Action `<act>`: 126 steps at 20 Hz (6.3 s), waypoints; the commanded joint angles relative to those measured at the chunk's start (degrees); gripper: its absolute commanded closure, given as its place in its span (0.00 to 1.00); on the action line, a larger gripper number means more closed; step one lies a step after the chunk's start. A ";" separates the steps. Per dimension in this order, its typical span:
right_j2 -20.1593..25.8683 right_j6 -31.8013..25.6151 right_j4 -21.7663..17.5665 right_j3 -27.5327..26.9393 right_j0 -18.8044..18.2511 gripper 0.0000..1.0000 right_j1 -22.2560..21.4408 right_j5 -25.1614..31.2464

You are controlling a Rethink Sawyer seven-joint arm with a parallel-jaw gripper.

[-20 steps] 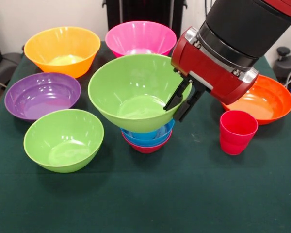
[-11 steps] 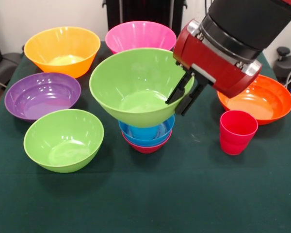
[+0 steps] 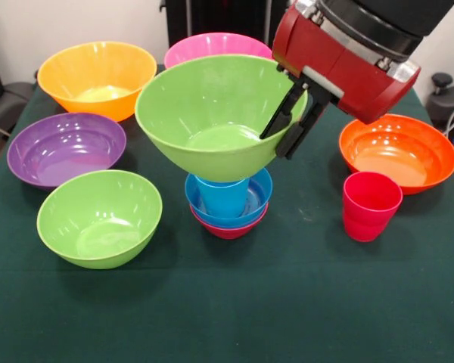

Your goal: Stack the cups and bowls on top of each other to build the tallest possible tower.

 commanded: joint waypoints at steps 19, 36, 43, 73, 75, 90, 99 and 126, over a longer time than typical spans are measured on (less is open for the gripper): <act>5.35 -8.19 -4.85 11.33 0.86 1.00 -0.77 -2.92; 5.38 -6.65 -4.59 12.80 1.20 1.00 -1.00 -4.97; 5.25 -5.65 -4.30 13.26 1.63 1.00 -1.19 -5.42; 5.55 -3.14 -3.29 11.15 1.78 1.00 1.31 -6.26; 5.50 -2.90 -3.27 11.17 1.87 1.00 1.38 -6.47; 5.63 -2.50 -3.31 12.26 2.03 1.00 1.37 -8.41; 5.74 -2.40 -3.28 13.82 2.29 1.00 0.91 -9.16; 5.66 0.02 -2.84 16.02 3.66 1.00 0.95 -11.01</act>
